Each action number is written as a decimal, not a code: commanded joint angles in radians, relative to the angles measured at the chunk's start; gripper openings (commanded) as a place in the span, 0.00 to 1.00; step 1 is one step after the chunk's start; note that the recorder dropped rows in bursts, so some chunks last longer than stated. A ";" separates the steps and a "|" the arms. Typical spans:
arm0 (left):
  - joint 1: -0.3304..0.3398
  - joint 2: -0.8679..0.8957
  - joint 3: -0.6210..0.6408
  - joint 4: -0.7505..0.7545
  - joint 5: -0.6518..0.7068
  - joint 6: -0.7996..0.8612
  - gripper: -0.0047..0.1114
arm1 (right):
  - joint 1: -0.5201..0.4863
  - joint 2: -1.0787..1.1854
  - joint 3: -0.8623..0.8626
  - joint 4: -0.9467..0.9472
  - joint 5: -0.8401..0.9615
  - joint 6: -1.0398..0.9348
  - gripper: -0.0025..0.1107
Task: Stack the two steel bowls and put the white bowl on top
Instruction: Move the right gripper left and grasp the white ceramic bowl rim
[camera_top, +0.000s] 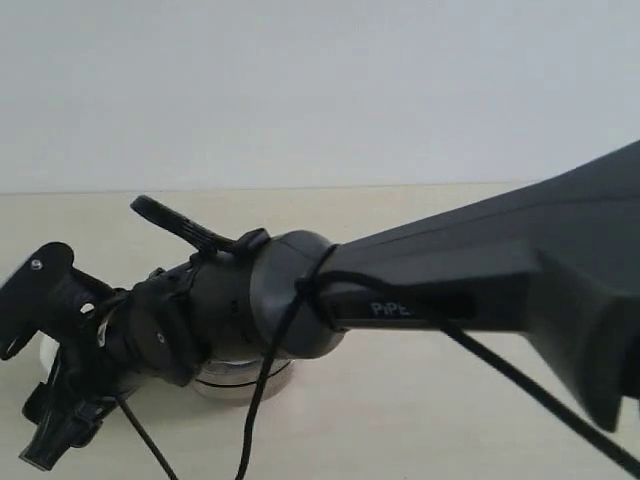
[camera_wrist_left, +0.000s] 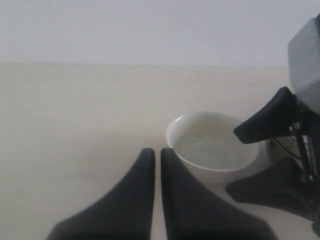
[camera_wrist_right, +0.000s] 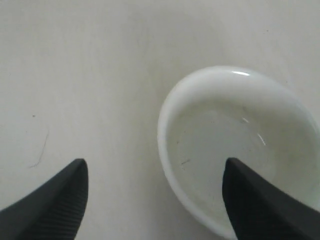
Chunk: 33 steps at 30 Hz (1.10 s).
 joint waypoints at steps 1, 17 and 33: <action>-0.005 -0.003 0.003 0.000 -0.008 -0.005 0.07 | 0.004 0.053 -0.085 -0.009 0.029 0.003 0.61; -0.005 -0.003 0.003 0.000 -0.008 -0.005 0.07 | 0.000 0.198 -0.252 -0.042 0.111 0.004 0.61; -0.005 -0.003 0.003 0.000 -0.008 -0.005 0.07 | 0.029 0.217 -0.356 -0.059 0.143 -0.124 0.02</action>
